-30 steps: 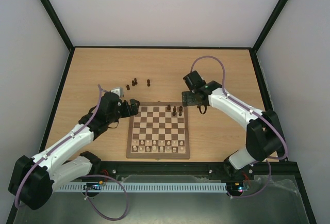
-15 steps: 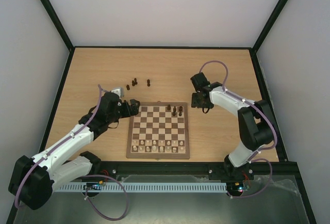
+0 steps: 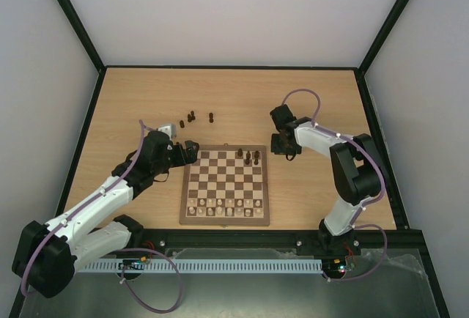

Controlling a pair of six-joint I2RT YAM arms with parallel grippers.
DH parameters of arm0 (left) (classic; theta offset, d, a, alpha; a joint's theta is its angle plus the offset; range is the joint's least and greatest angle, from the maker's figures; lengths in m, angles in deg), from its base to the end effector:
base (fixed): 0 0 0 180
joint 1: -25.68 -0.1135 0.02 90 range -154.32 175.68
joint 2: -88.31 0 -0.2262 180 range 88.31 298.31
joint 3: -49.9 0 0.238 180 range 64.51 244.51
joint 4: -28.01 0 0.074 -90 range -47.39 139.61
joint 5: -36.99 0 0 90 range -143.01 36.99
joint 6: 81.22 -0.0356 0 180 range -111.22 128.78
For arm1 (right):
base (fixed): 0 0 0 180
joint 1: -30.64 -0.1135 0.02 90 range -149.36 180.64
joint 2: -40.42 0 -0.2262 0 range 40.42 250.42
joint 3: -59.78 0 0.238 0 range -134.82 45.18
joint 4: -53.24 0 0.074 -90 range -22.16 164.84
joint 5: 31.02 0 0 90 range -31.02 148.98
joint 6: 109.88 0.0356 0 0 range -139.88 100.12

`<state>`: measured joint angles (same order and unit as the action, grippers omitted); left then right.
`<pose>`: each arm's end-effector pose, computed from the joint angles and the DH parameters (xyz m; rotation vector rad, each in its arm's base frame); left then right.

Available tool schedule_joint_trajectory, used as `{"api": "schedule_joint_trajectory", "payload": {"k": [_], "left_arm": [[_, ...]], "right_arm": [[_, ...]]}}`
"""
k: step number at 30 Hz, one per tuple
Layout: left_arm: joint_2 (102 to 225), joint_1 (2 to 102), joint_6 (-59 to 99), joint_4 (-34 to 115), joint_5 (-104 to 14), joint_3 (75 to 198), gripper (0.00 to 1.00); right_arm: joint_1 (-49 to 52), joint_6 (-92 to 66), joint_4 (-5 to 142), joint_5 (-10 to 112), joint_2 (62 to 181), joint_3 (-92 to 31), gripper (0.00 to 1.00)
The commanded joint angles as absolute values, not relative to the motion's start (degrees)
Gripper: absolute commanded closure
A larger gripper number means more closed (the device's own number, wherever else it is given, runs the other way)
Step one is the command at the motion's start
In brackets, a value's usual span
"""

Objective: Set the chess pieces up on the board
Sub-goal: Pick up the chess piece at the center of the board.

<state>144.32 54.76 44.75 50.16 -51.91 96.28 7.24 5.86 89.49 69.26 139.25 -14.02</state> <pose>0.1931 -0.1082 0.2035 -0.1207 2.2010 -0.6778 0.2987 0.1224 0.1407 0.1135 2.6108 0.0644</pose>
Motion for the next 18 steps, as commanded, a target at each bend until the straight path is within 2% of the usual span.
{"api": "schedule_joint_trajectory", "payload": {"k": [1,9,18], "left_arm": [[144.2,54.9,44.0,49.6,-51.9,96.6,0.00],[144.1,55.0,44.0,49.7,-52.1,96.7,0.00],[144.4,55.0,44.1,49.9,-52.2,96.8,0.00]], "right_arm": [[7.8,5.4,90.0,68.5,140.4,-14.5,0.75],[8.0,5.3,89.8,68.7,140.7,-14.9,0.85],[7.9,5.5,90.5,67.6,136.6,-14.5,0.92]]}}
